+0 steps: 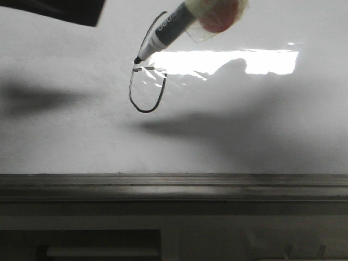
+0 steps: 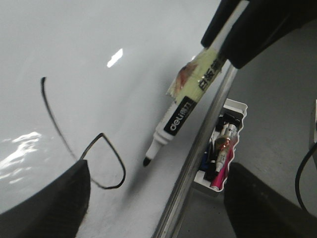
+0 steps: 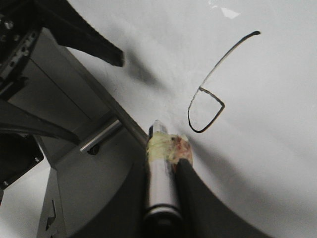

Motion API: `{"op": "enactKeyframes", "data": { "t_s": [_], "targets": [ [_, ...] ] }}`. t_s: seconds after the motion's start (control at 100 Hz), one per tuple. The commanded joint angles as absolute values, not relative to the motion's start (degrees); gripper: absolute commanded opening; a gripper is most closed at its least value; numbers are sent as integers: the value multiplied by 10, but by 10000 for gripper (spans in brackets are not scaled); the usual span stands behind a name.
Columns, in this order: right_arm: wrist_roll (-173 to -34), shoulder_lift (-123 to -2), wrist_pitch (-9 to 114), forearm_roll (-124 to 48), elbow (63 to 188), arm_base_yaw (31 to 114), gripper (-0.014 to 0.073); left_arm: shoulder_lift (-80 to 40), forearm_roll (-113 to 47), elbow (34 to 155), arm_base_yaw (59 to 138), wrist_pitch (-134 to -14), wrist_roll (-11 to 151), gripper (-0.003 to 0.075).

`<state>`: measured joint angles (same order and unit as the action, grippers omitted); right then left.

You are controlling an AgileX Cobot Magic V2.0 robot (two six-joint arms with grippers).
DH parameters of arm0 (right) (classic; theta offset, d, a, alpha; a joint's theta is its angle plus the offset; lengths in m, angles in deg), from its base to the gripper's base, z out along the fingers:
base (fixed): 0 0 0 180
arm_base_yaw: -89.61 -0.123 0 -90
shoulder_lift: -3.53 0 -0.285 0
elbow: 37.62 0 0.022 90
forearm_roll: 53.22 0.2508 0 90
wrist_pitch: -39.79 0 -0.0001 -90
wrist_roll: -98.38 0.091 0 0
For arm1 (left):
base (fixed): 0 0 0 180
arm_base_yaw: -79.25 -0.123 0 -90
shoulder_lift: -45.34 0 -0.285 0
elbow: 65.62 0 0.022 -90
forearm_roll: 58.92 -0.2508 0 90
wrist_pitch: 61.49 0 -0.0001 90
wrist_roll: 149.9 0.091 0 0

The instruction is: Write number 6 on whiteboard

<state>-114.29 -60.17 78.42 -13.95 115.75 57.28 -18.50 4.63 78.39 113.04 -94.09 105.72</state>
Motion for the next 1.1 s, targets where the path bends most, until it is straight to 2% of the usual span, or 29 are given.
{"op": "enactKeyframes", "data": {
  "t_s": [0.0, 0.16, 0.37, 0.62, 0.72, 1.09],
  "targets": [
    [-1159, -603, 781, -127, 1189, 574, -50, -201, 79, 809, 1176, -891, 1064, 512],
    [-1164, -618, 815, -127, 1214, 574, -50, -238, 76, 822, 1230, -853, 1076, 512],
    [-1164, -625, 825, -127, 1220, 574, -50, -265, 75, 844, 1249, -842, 1076, 505],
    [-1167, -625, 833, -127, 1220, 574, -50, -266, 76, 846, 1249, -826, 1076, 334],
    [-1167, -625, 834, -127, 1220, 574, -50, -268, 72, 846, 1249, -826, 1077, 298],
    [-1168, -625, 840, -121, 1220, 574, -50, -290, 72, 846, 1249, -828, 1077, 294]
  ]
}}
